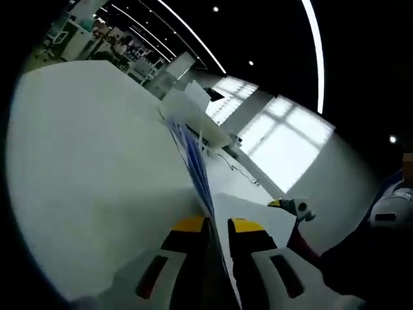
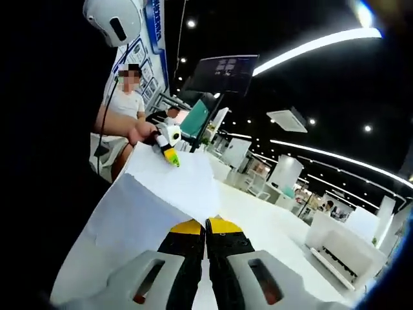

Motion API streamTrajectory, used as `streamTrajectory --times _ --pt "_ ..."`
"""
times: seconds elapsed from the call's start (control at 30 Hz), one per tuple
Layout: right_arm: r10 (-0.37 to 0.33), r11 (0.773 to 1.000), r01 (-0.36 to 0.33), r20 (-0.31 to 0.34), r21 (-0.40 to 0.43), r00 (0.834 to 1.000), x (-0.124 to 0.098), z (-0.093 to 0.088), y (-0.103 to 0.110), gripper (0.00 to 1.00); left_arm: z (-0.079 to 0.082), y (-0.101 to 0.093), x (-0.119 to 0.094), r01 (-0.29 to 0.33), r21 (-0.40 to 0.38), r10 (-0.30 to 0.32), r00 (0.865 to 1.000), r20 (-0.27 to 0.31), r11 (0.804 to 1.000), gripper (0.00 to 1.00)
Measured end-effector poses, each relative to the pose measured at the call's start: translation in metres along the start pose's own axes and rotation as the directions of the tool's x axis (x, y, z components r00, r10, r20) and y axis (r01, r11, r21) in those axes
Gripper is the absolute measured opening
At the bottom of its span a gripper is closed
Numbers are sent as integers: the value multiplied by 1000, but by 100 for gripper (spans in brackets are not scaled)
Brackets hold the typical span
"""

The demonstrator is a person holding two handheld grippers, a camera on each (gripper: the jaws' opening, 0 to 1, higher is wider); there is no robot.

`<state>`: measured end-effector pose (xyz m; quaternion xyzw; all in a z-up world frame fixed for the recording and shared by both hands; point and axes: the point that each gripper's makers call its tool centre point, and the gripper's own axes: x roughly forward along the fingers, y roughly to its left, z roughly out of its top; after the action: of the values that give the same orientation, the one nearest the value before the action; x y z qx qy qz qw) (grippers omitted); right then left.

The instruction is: Organize the stack of printing papers by aligning and flattening the scattered papers on the table

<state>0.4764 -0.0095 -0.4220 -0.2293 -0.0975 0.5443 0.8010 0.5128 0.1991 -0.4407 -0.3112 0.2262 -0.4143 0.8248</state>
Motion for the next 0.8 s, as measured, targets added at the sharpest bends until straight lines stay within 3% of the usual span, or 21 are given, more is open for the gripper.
streamTrajectory --times 0.33,0.5,0.67,0.8 --pt "61 998 -61 34 -16 998 30 13 13 0 -7 -5 2 11 1 -11 1000 -16 1000 17" --pt "80 997 -80 24 -2 997 28 8 16 0 -5 -5 -2 -2 41 2 1000 -5 999 7" --pt "91 996 -91 16 20 996 28 5 18 0 -5 -7 1 -6 90 7 1000 -4 996 7" --pt "100 994 -100 -8 49 995 27 -2 19 7 -2 -9 1 -2 110 2 1000 4 994 7"
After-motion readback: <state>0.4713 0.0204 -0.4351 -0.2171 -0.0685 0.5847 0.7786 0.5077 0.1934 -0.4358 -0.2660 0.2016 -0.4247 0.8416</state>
